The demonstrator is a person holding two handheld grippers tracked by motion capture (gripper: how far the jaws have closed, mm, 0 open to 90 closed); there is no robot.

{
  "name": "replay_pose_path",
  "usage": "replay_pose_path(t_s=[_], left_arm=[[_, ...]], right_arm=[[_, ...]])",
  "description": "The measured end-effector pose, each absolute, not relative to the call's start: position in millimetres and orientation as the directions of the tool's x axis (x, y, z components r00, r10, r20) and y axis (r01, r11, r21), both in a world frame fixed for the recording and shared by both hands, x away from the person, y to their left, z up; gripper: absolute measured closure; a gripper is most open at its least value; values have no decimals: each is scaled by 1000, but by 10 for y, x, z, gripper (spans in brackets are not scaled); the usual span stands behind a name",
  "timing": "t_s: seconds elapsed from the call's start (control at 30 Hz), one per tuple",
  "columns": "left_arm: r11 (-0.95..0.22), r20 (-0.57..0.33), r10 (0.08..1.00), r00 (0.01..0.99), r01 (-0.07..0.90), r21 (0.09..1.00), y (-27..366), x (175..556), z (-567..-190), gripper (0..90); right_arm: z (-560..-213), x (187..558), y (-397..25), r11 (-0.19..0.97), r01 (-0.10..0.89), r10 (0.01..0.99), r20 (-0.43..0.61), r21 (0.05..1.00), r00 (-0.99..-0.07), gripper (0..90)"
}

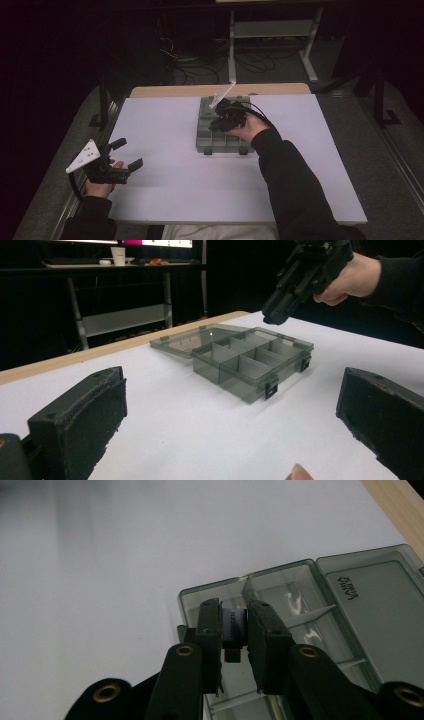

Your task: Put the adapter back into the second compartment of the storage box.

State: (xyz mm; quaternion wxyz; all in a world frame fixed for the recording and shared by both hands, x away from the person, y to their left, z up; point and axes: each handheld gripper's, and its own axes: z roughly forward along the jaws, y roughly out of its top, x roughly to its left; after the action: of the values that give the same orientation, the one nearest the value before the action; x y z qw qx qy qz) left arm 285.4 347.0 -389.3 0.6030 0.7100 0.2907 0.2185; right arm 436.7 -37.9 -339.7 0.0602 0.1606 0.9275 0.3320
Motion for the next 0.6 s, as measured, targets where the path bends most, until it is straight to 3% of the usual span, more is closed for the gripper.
replay_pose_path(t_s=[0.6], left_arm=[[-100, -43, 677, 734, 149, 984, 3477, 2856, -3891, 0]], right_arm=[[-3436, 4658, -321, 735, 308, 391, -7, 604, -920, 747]])
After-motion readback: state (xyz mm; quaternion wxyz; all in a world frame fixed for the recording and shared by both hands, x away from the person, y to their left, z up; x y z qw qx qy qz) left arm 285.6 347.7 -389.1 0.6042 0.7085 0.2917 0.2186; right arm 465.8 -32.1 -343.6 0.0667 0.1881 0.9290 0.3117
